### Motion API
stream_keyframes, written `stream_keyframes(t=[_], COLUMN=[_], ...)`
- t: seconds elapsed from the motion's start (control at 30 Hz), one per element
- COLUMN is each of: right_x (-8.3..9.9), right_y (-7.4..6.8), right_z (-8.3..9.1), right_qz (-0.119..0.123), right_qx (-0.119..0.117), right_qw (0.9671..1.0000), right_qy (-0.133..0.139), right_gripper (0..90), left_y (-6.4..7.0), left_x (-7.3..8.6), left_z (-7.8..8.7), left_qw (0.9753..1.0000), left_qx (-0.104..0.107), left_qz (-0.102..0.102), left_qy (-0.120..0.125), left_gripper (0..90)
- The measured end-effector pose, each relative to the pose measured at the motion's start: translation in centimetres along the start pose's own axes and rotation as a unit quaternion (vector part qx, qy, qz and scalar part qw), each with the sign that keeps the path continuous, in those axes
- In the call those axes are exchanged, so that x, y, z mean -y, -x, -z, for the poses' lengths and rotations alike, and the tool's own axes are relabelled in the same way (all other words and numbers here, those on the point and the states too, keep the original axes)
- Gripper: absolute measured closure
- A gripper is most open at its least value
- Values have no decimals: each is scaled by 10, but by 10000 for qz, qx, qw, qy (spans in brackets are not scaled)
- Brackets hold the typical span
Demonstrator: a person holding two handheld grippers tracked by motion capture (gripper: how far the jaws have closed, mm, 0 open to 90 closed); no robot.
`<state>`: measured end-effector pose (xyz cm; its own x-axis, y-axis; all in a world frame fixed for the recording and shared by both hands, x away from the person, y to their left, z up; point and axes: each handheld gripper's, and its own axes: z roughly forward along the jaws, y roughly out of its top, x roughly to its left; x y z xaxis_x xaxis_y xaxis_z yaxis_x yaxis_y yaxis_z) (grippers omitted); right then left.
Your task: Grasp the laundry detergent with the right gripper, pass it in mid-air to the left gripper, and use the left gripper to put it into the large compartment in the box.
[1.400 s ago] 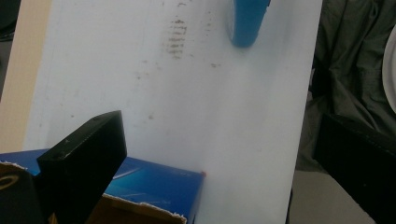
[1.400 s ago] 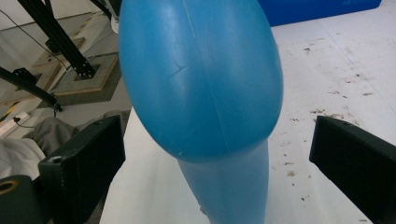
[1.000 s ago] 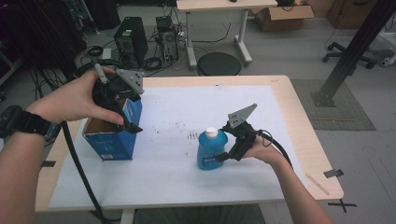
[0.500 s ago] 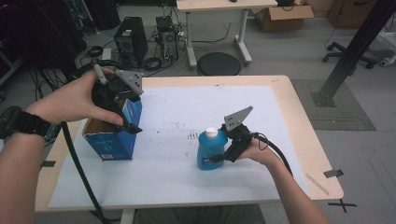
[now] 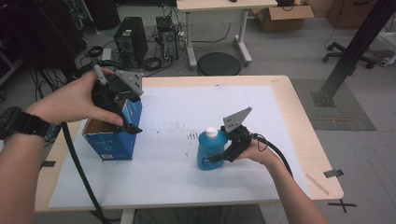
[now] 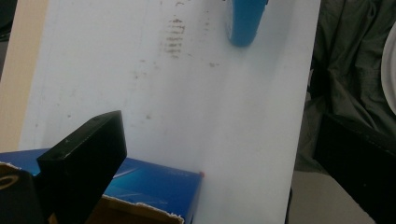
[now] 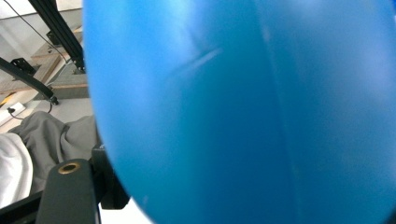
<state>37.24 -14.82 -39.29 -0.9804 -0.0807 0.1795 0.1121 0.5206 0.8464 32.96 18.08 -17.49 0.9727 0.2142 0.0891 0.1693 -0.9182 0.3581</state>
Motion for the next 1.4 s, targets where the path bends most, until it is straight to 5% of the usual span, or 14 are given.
stream_keyframes(t=[1.4], right_x=[-5], right_y=[1], right_z=[2], right_qz=[176], right_qx=[300], right_qw=[9994], right_qy=[40], right_gripper=[416], left_y=[0], left_x=[-5], left_z=[2], left_qw=[10000], left_qx=[-37], left_qz=[-15], left_qy=[22], left_gripper=[37])
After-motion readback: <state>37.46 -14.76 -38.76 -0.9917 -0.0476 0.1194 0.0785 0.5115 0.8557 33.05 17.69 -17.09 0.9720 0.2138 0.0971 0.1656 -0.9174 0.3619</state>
